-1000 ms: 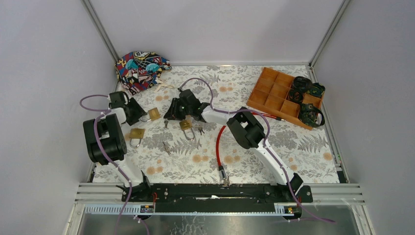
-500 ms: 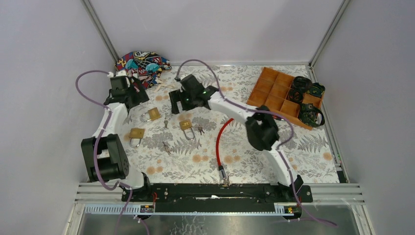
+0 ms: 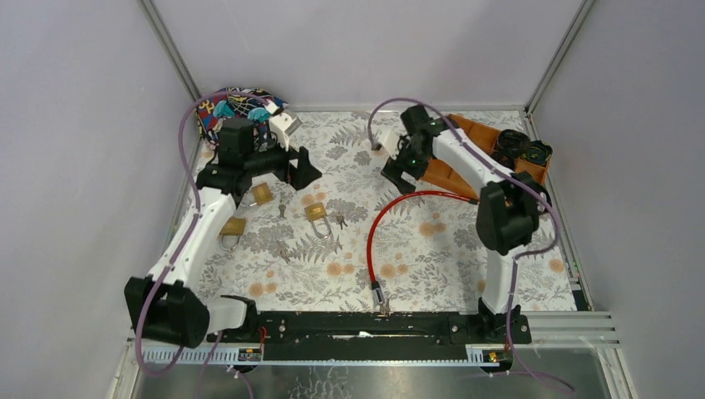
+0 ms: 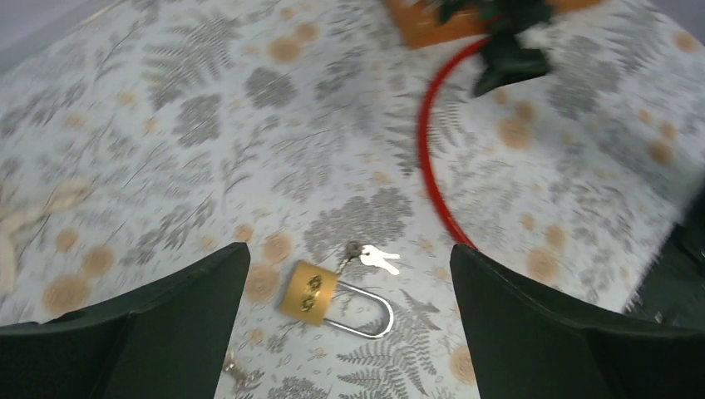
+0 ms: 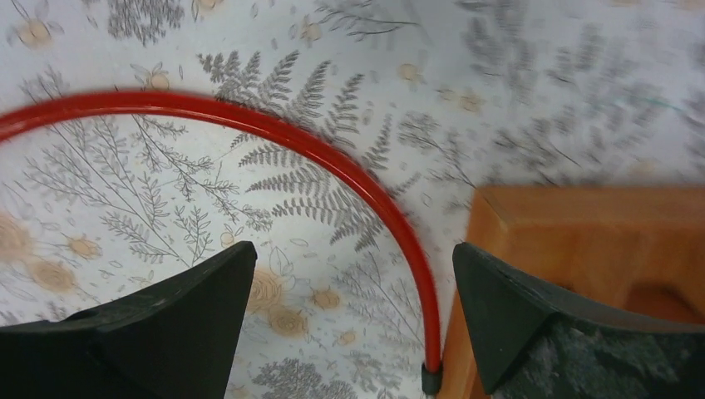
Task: Lock with the key
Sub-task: Pick up the lock from the center of the board, then lock the lock.
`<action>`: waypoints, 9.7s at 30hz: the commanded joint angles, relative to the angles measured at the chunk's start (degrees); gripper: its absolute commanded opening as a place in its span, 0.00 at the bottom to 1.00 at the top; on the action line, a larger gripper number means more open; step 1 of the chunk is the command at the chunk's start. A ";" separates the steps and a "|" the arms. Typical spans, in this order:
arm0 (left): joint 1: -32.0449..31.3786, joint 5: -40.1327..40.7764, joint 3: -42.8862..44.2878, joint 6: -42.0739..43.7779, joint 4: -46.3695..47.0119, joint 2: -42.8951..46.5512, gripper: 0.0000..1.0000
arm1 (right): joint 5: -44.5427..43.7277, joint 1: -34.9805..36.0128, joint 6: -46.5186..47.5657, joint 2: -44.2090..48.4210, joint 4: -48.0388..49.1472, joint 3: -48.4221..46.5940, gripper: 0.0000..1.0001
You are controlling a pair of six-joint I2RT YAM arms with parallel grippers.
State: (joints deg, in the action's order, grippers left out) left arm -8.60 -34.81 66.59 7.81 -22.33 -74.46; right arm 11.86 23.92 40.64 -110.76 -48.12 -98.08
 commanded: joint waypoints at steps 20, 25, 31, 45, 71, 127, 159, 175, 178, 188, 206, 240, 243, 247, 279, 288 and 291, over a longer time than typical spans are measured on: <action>-7.22 -5.90 -26.84 -8.44 23.95 10.21 0.88 | 0.73 3.67 15.78 -2.82 19.49 21.93 0.19; -14.96 0.99 -33.00 -17.86 31.21 9.44 0.77 | 0.61 4.82 16.65 3.72 24.46 28.64 0.08; -18.50 9.10 -36.94 -21.88 40.94 3.29 0.81 | 3.84 5.88 16.94 15.96 33.48 37.83 0.00; -27.83 17.83 -34.42 1.13 44.06 -5.96 0.94 | 5.96 7.99 15.74 33.26 40.44 49.66 0.00; -28.05 -0.19 -29.48 1.34 36.56 -6.78 0.00 | 7.37 8.39 13.77 43.99 39.45 53.30 0.00; -19.73 -1.01 -24.69 -16.65 34.05 27.99 0.71 | 11.92 -0.98 -39.36 65.48 34.69 33.98 0.00; -16.78 4.36 -29.50 -2.44 26.69 24.75 0.62 | 12.11 -0.98 -47.81 64.40 32.25 24.19 0.00; -21.68 7.44 -27.47 -5.48 28.86 20.80 0.69 | 10.65 -0.93 -51.33 62.57 34.61 23.33 0.00; -21.64 4.37 -27.74 -2.50 25.37 22.56 0.71 | 7.26 -0.95 -50.10 62.33 32.65 22.21 0.00; -21.06 3.01 -31.73 -1.10 27.56 29.10 0.75 | -3.15 -0.97 -50.54 63.01 30.44 23.62 0.00; -25.07 20.85 -25.02 -7.37 51.44 7.85 0.77 | -2.08 -0.92 -53.88 62.17 32.54 24.72 0.00; -33.93 -28.38 5.38 -38.87 66.91 8.96 0.00 | 11.49 -0.97 -87.76 60.64 99.42 25.96 0.00; -36.60 -31.20 9.39 -35.09 66.39 7.05 0.00 | 11.47 -0.97 -90.49 59.78 104.51 25.18 0.00; -40.30 -32.92 12.80 -29.42 67.07 4.75 0.00 | 11.16 -0.98 -94.13 58.88 107.81 24.03 0.00; -41.96 3.17 16.76 -31.41 62.76 1.24 0.00 | -4.65 -0.93 -96.28 58.00 105.01 28.42 0.00; -42.92 7.95 18.97 -30.66 63.49 -1.44 0.00 | -6.99 -0.89 -100.63 57.10 109.83 30.66 0.00; -43.28 11.12 22.19 -30.67 63.48 -4.40 0.00 | -8.92 -0.92 -101.80 56.58 111.61 31.54 0.00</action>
State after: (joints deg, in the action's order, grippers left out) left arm -51.35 -30.79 84.01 -22.65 37.71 -75.77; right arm 6.20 23.07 -56.90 -54.02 55.75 -66.81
